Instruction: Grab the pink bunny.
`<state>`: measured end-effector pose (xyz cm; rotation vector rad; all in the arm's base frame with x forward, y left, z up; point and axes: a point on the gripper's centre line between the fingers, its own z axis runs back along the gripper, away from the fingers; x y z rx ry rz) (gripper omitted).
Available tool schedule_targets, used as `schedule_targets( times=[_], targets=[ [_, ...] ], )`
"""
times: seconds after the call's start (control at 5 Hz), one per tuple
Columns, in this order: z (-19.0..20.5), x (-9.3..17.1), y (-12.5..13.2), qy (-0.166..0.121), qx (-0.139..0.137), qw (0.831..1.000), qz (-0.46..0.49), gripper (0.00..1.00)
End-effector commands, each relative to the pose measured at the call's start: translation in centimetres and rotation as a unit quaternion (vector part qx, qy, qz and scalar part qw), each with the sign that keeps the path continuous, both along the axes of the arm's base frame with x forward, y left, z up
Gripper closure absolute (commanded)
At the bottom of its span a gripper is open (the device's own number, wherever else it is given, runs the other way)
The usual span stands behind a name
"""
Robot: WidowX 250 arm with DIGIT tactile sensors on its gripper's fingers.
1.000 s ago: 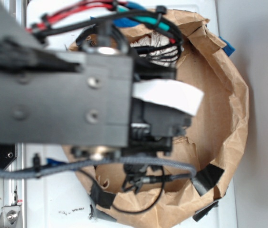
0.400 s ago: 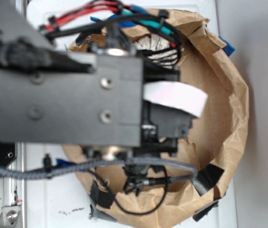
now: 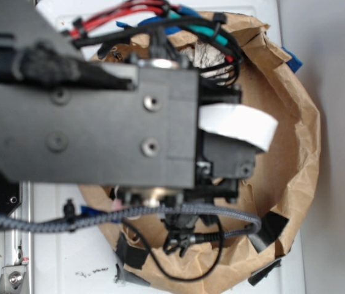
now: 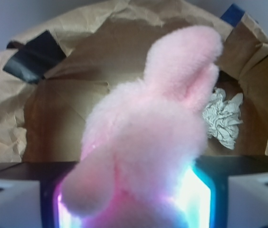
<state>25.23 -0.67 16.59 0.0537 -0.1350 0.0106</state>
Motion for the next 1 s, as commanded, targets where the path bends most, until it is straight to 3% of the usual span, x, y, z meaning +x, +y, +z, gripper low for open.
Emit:
schedule_targets(
  times=[0.0,0.8],
  targets=[
    [0.87,1.25,0.94,-0.023,-0.001,1.0,0.018,1.0],
    [0.34,1.86,1.24,-0.026,-0.003,0.999,0.02,1.0]
  ],
)
